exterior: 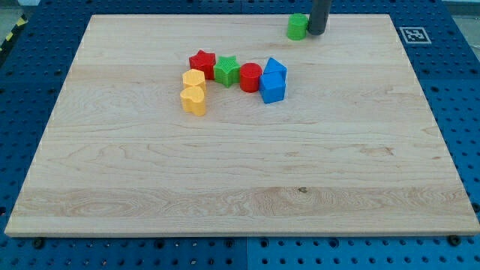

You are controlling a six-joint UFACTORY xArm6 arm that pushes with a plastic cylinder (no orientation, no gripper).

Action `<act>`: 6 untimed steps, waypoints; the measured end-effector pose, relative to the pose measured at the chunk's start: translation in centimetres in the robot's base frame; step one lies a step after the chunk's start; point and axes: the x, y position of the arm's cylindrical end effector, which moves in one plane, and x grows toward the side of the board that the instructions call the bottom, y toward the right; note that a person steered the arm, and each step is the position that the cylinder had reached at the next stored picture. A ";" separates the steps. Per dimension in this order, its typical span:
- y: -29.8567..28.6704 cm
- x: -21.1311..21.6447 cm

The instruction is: Push the green circle into the top left side of the blue triangle

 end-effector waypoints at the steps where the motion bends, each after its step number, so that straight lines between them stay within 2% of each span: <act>1: -2.6 -2.1; 2: -6.2 -0.7; 3: -6.9 2.6; 4: -6.9 1.5; 5: -3.8 -0.5; 6: 0.7 -0.6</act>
